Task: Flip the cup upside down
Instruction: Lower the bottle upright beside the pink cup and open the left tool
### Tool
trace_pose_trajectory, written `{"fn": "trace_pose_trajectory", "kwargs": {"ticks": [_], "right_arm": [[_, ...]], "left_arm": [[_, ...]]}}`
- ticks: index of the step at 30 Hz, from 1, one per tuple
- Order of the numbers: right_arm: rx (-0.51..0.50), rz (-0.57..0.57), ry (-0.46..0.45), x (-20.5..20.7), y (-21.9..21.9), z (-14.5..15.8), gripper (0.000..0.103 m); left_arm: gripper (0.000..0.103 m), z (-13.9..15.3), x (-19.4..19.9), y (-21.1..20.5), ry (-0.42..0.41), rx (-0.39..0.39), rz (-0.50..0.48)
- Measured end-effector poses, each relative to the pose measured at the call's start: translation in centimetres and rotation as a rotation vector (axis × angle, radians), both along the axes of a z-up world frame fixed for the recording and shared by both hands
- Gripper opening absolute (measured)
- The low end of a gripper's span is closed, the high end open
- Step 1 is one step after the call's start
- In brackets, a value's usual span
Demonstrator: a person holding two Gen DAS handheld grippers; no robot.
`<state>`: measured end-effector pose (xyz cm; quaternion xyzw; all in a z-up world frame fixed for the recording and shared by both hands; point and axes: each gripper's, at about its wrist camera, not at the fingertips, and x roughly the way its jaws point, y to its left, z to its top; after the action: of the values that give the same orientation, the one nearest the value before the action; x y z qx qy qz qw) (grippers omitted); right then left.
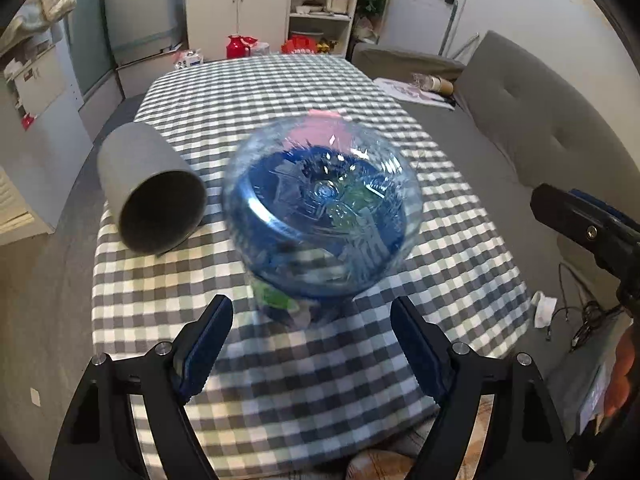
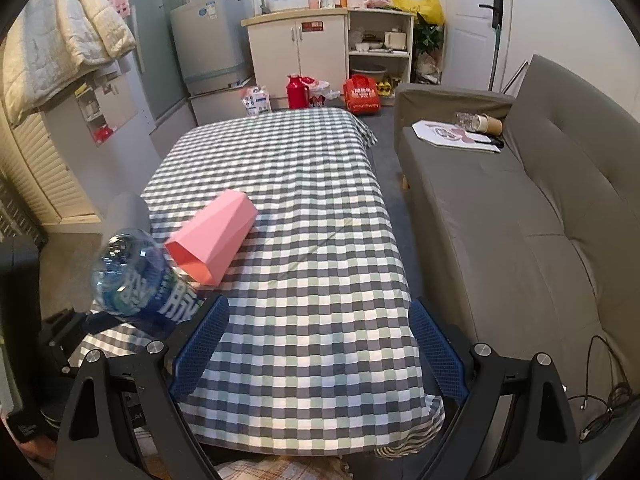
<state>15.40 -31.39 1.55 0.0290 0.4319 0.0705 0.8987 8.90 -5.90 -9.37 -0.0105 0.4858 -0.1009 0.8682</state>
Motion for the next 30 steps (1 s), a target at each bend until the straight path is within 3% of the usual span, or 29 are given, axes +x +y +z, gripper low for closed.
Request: {"fn": "trace_pose_trajectory", "kwargs": {"ticks": [13,23,30], "right_arm": [[0.0,-0.003,-0.105,-4.9,-0.3,4.9,0.091],[0.009,0.069,-0.15,-7.3,1.7,4.9,0.091],[0.013,0.091,-0.188,-8.4,3.3,4.5,0.091]], "left_arm": [[0.084,5.9,-4.2,2.7,-0.145,-0.067,0.068],[0.084,9.1,-8.5,5.3,-0.298,-0.062,0.124],[0.084,9.5,-10.3,6.4,-0.363,-0.031,0.134]]}}
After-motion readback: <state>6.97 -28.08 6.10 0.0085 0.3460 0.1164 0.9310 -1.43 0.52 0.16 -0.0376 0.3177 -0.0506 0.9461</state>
